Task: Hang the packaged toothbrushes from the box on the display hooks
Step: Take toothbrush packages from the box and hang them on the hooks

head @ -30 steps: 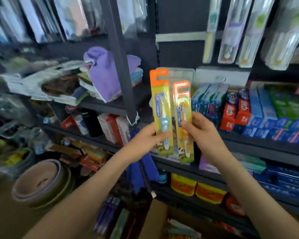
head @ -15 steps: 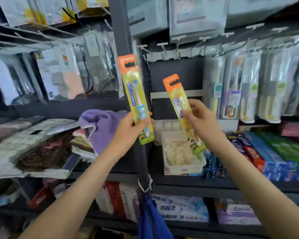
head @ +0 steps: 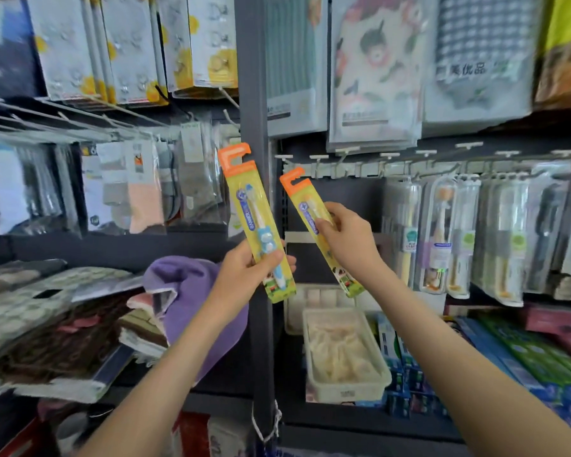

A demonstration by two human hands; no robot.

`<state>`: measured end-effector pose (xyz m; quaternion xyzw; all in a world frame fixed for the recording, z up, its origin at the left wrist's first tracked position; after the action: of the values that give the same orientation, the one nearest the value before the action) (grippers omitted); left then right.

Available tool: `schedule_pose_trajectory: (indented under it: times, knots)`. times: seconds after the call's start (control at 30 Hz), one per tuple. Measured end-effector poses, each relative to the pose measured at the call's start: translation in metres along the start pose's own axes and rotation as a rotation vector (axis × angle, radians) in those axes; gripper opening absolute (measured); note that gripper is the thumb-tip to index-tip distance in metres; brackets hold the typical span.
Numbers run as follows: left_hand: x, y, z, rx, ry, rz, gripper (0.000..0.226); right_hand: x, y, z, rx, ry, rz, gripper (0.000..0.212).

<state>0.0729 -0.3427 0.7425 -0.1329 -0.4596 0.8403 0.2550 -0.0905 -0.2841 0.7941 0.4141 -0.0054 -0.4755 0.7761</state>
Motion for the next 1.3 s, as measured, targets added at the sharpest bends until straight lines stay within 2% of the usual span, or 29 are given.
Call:
schedule_pose_trajectory:
  times: [0.17,0.33,0.5,0.63,0.8,1.0,1.17,1.3]
  knots:
    - [0.002,0.003,-0.001,0.027,-0.038,0.052,0.011,-0.028,-0.030,-0.008,0.062,-0.191,0.044,0.030]
    - [0.012,0.003,-0.003,0.074,-0.136,0.202,0.005,-0.062,-0.052,-0.013,0.120,-0.310,0.065,0.018]
    - [0.034,-0.003,-0.002,0.090,-0.150,0.277,0.013,-0.071,-0.056,-0.009,0.129,-0.312,0.017,0.017]
    - [0.041,-0.005,-0.001,0.086,-0.141,0.271,0.010,-0.072,-0.056,-0.002,0.129,-0.295,0.006,0.019]
    - [0.028,-0.003,0.001,0.086,-0.195,0.371,0.007,-0.070,-0.058,0.003,0.168,-0.278,-0.042,0.016]
    - [0.025,-0.002,0.003,0.075,-0.030,0.331,0.015,-0.059,-0.059,-0.002,0.128,-0.302,0.019,0.015]
    - [0.018,0.002,0.009,0.041,-0.037,0.165,0.012,-0.061,-0.063,0.003,0.162,-0.340,0.040,0.015]
    - [0.020,0.002,0.011,0.050,0.027,0.213,0.013,-0.061,-0.075,0.014,0.228,-0.315,-0.007,0.017]
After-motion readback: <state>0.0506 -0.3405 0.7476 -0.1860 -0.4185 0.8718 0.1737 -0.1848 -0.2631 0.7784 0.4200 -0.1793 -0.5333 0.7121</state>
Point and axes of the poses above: each hand's wrist, its own z-axis towards the middle knuckle, its own x-axis out of the palm, y = z × x, the point moved 8 cm from there along z, towards the middle knuckle, and after that the axes turned 2 degrees about x, right-handed, at the moved point
